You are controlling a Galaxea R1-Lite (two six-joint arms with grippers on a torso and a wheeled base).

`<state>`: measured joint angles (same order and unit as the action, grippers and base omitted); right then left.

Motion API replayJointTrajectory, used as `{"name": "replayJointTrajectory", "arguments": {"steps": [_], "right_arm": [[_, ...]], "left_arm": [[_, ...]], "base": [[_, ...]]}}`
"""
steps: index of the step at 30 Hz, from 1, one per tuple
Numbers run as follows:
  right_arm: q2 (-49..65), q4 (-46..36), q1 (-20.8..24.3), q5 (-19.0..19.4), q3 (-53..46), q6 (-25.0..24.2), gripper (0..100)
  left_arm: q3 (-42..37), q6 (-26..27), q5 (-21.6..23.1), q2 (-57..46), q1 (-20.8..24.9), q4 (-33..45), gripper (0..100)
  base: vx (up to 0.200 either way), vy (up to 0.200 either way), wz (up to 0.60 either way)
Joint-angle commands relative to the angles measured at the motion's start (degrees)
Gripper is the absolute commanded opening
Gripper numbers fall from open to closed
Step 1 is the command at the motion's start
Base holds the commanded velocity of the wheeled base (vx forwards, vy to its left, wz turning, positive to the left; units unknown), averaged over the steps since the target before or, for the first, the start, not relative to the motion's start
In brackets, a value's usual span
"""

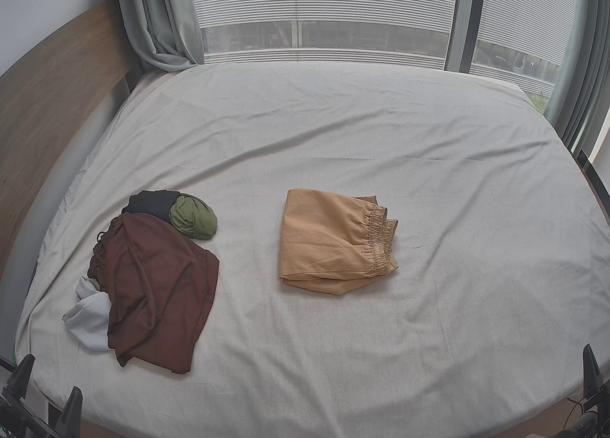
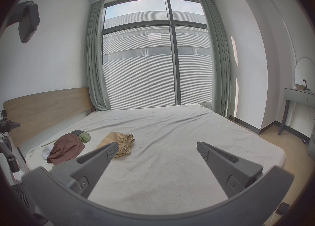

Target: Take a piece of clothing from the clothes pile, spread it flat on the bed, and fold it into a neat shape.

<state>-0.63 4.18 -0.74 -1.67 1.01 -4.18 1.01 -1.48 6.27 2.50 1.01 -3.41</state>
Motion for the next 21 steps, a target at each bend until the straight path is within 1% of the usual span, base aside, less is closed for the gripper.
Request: {"name": "replayJointTrajectory", "arguments": {"steps": [1, 3, 4, 5, 6, 9, 14, 17, 21], "right_arm": [[0.55, -0.14, 0.04, -0.79, -1.01, 0.58, 100], [0.55, -3.13, 0.13, -1.85, -1.01, 1.19, 100], [0.55, -4.01, 0.04, -2.02, -1.01, 1.28, 100], [0.46, -3.3, -0.05, -1.93, -1.01, 1.37, 100], [0.46, -3.3, -0.05, -1.93, -1.01, 1.63, 100], [0.46, -4.09, 0.04, -0.88, -1.01, 3.3, 100], [0.63, -4.01, 0.22, -0.53, -1.01, 3.21, 100], [0.55, -4.01, 0.13, 1.05, -1.01, 4.01, 100], [0.63, -4.01, 0.3, 1.14, -1.01, 3.74, 100]], "left_arm": [[-1.01, -0.37, -1.08, -2.5, -1.01, 0.16, 100], [-1.01, 0.6, -3.1, -2.5, -1.01, 0.34, 100], [-1.01, 1.91, -5.12, -2.15, -1.01, 2.18, 100], [-1.01, 1.56, -6.18, -2.24, -1.01, 3.68, 100], [-0.84, 1.12, -6.35, -2.24, -1.01, 4.73, 100], [-1.01, 1.48, -6.27, -2.15, -1.01, 3.5, 100], [-1.01, 1.39, -6.27, -2.5, -0.84, 3.41, 100], [-1.01, 1.39, -6.35, -2.5, -0.84, 3.41, 100], [-1.01, 1.3, -6.35, -2.5, -0.84, 3.41, 100]], "base": [[0.0, 0.0, 0.0], [0.0, 0.0, 0.0], [0.0, 0.0, 0.0], [0.0, 0.0, 0.0], [0.0, 0.0, 0.0], [0.0, 0.0, 0.0], [0.0, 0.0, 0.0], [0.0, 0.0, 0.0], [0.0, 0.0, 0.0]]}}
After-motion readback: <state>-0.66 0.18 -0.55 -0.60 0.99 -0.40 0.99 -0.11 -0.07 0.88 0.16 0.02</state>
